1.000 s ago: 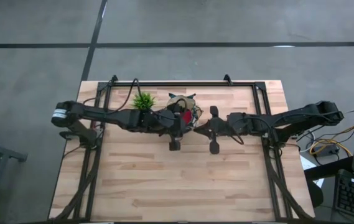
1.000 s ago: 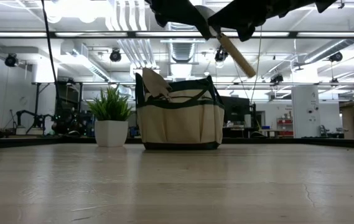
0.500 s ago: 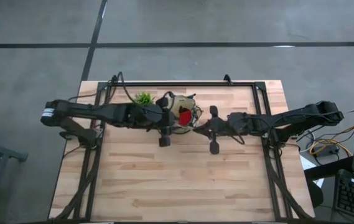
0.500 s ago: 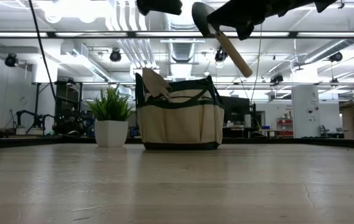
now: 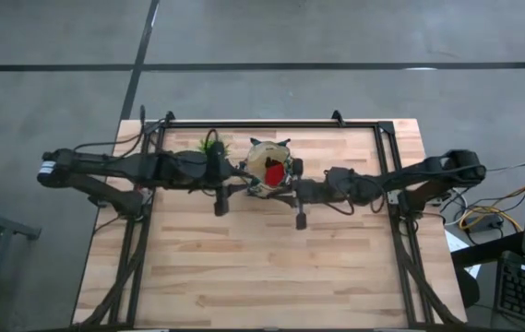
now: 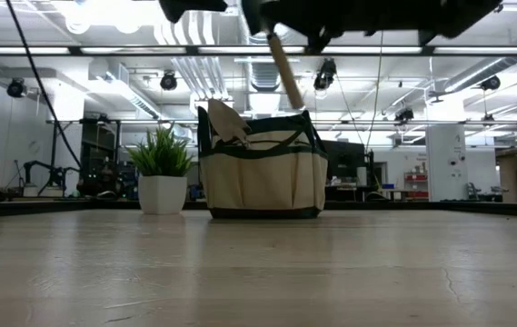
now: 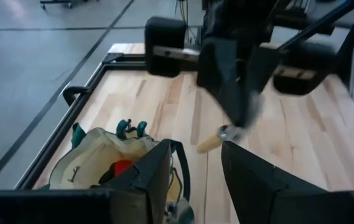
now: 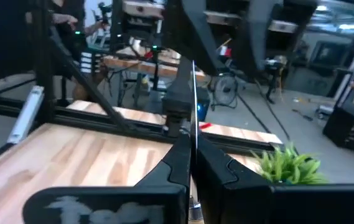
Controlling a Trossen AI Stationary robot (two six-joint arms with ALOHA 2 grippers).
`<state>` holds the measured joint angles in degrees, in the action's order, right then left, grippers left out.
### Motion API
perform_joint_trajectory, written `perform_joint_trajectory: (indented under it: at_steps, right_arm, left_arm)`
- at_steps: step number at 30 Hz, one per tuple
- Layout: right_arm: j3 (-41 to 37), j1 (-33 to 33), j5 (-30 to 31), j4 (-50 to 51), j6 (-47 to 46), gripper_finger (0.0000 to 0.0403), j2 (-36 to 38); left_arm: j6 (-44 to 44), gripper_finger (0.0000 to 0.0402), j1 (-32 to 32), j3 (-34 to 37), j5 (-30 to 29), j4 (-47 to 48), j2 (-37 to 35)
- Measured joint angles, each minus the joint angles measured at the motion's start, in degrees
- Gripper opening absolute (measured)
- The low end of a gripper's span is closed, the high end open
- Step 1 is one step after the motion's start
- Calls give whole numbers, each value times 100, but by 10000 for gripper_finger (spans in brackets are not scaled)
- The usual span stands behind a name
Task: Pick & Place Garden tools in Gardening bag
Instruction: Put the brown trowel into the white gardening bag
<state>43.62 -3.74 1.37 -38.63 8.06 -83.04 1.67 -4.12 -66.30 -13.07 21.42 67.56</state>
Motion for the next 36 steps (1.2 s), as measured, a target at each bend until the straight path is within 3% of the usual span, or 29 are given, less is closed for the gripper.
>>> perform_joint_trajectory:
  at_steps: [7, 18, 36]
  right_arm:
    - [-2, 340, -448, -1165, -5, 8, -705]
    - [-4, 740, -486, -1873, -7, 8, -1557]
    - [-310, 814, -113, -1446, 368, 8, -1681]
  left_arm:
    - [121, 149, -22, 781, 4, -581, -587]
    - [203, 149, -22, 1311, -5, -1005, -857]
    - [229, 149, -24, 1313, -7, -1080, -836]
